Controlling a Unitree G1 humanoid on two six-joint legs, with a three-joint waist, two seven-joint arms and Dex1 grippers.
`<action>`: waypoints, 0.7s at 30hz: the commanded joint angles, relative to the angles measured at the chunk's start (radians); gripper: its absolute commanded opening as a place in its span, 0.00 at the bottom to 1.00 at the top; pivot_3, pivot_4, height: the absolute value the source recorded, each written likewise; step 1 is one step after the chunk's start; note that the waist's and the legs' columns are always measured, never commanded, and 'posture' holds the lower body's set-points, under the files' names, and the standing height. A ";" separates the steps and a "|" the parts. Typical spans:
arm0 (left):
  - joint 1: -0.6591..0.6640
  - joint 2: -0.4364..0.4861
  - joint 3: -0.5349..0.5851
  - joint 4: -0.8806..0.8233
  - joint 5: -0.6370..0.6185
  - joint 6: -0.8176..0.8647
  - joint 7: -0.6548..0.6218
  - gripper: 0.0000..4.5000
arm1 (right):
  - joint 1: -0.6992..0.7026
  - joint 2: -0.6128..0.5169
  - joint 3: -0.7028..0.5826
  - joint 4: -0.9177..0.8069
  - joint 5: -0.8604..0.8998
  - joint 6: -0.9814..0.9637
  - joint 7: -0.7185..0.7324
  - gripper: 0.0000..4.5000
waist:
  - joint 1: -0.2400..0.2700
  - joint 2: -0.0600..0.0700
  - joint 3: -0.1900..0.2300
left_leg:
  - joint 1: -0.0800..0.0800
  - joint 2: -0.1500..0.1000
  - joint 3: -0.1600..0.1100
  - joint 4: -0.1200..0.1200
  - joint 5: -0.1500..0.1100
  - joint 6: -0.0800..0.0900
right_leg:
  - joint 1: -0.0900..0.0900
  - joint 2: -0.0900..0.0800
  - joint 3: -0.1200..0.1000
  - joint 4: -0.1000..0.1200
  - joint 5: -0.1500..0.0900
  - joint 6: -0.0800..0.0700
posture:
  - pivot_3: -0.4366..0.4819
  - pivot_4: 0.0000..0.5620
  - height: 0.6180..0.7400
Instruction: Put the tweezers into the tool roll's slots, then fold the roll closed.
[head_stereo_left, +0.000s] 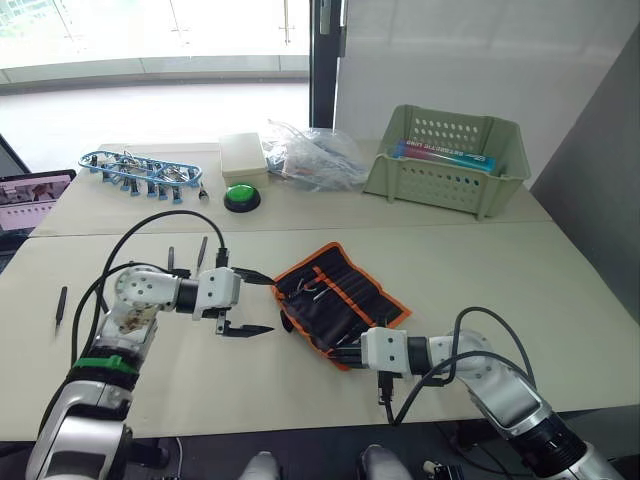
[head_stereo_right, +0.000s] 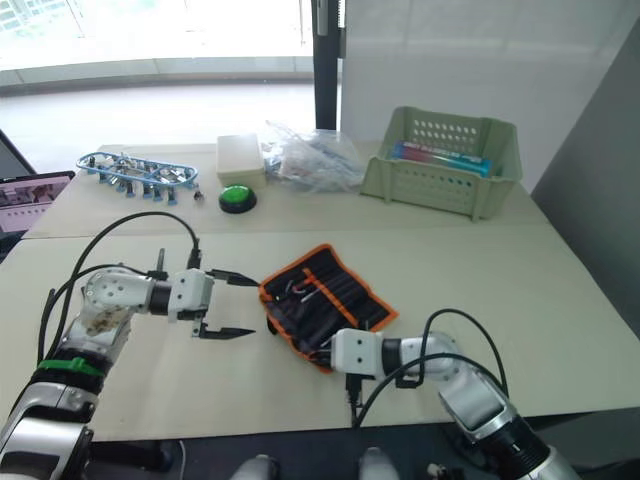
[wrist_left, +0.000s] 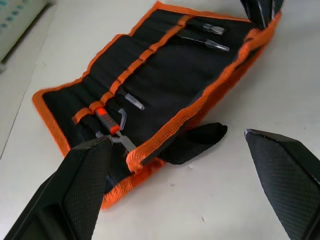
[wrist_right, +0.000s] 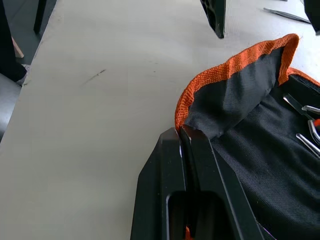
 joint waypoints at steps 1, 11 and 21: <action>-0.078 -0.024 -0.019 0.138 0.015 -0.170 -0.053 0.88 | 0.014 -0.003 -0.035 -0.041 -0.007 0.004 -0.013 0.00 | -0.003 0.000 0.000 | 0.000 0.000 0.000 0.000 0.000 0.000 | 0.000 0.000 0.000 0.000 0.000 0.000 | 0.48 0.27 0.97; -0.136 -0.018 -0.047 0.299 0.050 -0.357 -0.120 0.16 | 0.050 -0.006 -0.047 -0.072 -0.031 0.027 -0.020 0.00 | -0.005 0.000 0.000 | 0.000 0.000 0.000 0.001 0.000 0.000 | 0.000 0.000 0.000 0.001 -0.001 0.002 | 0.48 0.27 0.97; -0.005 0.017 -0.067 0.251 0.102 -0.502 -0.019 0.00 | 0.064 0.044 -0.051 -0.163 0.015 0.169 -0.054 0.00 | -0.011 0.000 0.000 | 0.002 0.000 0.000 0.000 0.000 0.000 | 0.000 0.000 0.001 0.003 -0.001 0.002 | 0.48 0.27 0.97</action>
